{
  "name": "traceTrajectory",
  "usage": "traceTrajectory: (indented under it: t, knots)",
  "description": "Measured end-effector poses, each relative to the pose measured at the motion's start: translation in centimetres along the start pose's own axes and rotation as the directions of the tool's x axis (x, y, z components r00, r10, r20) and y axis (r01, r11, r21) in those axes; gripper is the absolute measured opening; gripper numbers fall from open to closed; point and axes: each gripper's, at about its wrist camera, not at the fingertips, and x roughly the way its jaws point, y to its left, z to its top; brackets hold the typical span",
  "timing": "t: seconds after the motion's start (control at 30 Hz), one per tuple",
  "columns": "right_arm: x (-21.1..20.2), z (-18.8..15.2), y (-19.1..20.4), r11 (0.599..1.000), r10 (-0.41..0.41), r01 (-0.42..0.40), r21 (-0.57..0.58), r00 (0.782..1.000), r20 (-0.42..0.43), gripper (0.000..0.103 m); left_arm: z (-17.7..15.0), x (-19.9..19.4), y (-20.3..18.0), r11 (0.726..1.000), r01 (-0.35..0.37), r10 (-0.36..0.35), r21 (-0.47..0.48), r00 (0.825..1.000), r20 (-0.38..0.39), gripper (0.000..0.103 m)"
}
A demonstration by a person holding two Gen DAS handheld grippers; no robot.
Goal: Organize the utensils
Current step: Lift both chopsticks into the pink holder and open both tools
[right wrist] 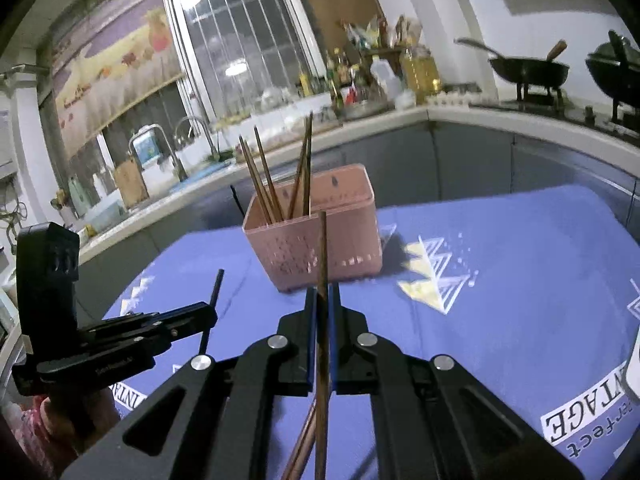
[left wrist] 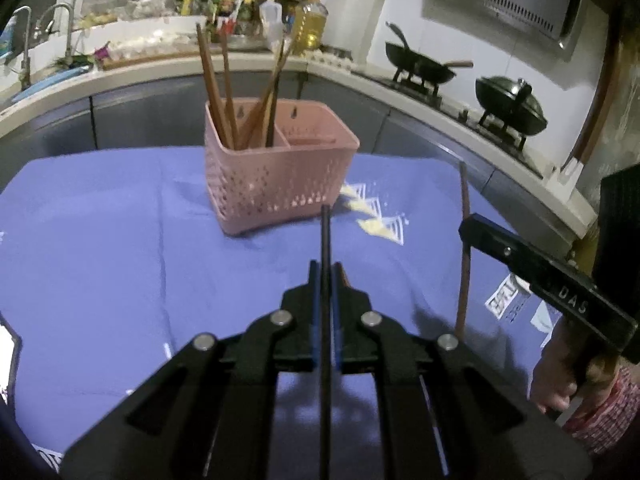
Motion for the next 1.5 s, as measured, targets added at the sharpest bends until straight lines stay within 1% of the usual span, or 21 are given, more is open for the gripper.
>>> traceTrajectory:
  t: [0.17,0.4,0.53,0.6,0.67,0.83,0.93,1.0,1.07,1.17,1.27,1.3,1.4,1.47,1.5]
  knots:
    - [-0.6,0.5,0.3,1.000,-0.004,0.004,0.000,0.999,0.038,0.006,0.5,-1.3,0.1,1.000,-0.003,0.003,-0.014,0.999,0.033,0.004]
    - [-1.0,1.1,0.8,1.000,-0.002,0.003,-0.010,0.998,0.059,0.006,1.3,-2.2,0.6,1.000,0.005,-0.004,-0.020,0.999,0.050,0.004]
    - [-0.7,2.4,1.7,0.999,0.021,-0.018,-0.032,0.997,0.074,0.006,3.3,-3.1,1.4,0.999,0.022,-0.020,-0.029,0.997,0.079,0.004]
    - [-0.7,3.2,2.3,0.999,0.031,-0.027,-0.046,0.995,0.093,0.006,4.9,-3.8,1.9,0.999,0.024,-0.021,-0.031,0.994,0.103,0.004]
    - [-0.4,4.7,2.9,0.997,0.052,-0.045,-0.063,0.991,0.122,0.006,6.6,-4.5,2.1,0.999,0.023,-0.019,-0.026,0.991,0.130,0.004]
    - [0.9,9.3,4.3,0.993,0.085,-0.066,-0.100,0.975,0.205,0.006,11.8,-6.2,2.0,1.000,0.009,-0.009,-0.001,0.976,0.218,0.004]
    - [2.3,12.7,5.2,0.991,0.095,-0.064,-0.121,0.955,0.280,0.006,15.3,-6.9,1.9,0.999,-0.032,0.025,0.020,0.956,0.292,0.005]
    - [3.3,14.2,5.5,0.990,0.101,-0.065,-0.125,0.945,0.311,0.006,17.5,-6.8,1.9,0.997,-0.065,0.053,0.027,0.942,0.332,0.005]
    - [5.1,16.0,6.0,0.989,0.096,-0.052,-0.136,0.936,0.337,0.006,19.4,-6.2,2.1,0.995,-0.094,0.078,0.028,0.932,0.355,0.005]
    - [7.9,18.0,6.4,0.988,0.083,-0.031,-0.148,0.931,0.356,0.006,21.5,-5.1,2.7,0.991,-0.133,0.115,0.025,0.922,0.370,0.005]
    - [10.7,19.2,6.2,0.989,0.067,-0.015,-0.149,0.934,0.352,0.006,22.7,-3.7,3.3,0.990,-0.136,0.118,0.023,0.924,0.365,0.005]
    - [11.5,19.3,6.1,0.989,0.064,-0.013,-0.149,0.937,0.344,0.006,22.9,-3.0,3.6,0.991,-0.134,0.118,0.021,0.928,0.354,0.005]
    - [14.3,18.9,5.6,0.988,0.054,-0.009,-0.155,0.957,0.286,0.006,22.6,-1.1,4.0,0.992,-0.126,0.113,0.022,0.941,0.319,0.005]
    - [15.8,17.5,5.0,0.987,0.050,-0.012,-0.162,0.971,0.233,0.006,21.8,0.6,4.3,0.992,-0.122,0.110,0.024,0.952,0.285,0.005]
    - [16.4,16.9,4.9,0.986,0.052,-0.019,-0.163,0.977,0.204,0.006,21.2,1.8,4.5,0.993,-0.117,0.108,0.020,0.961,0.254,0.005]
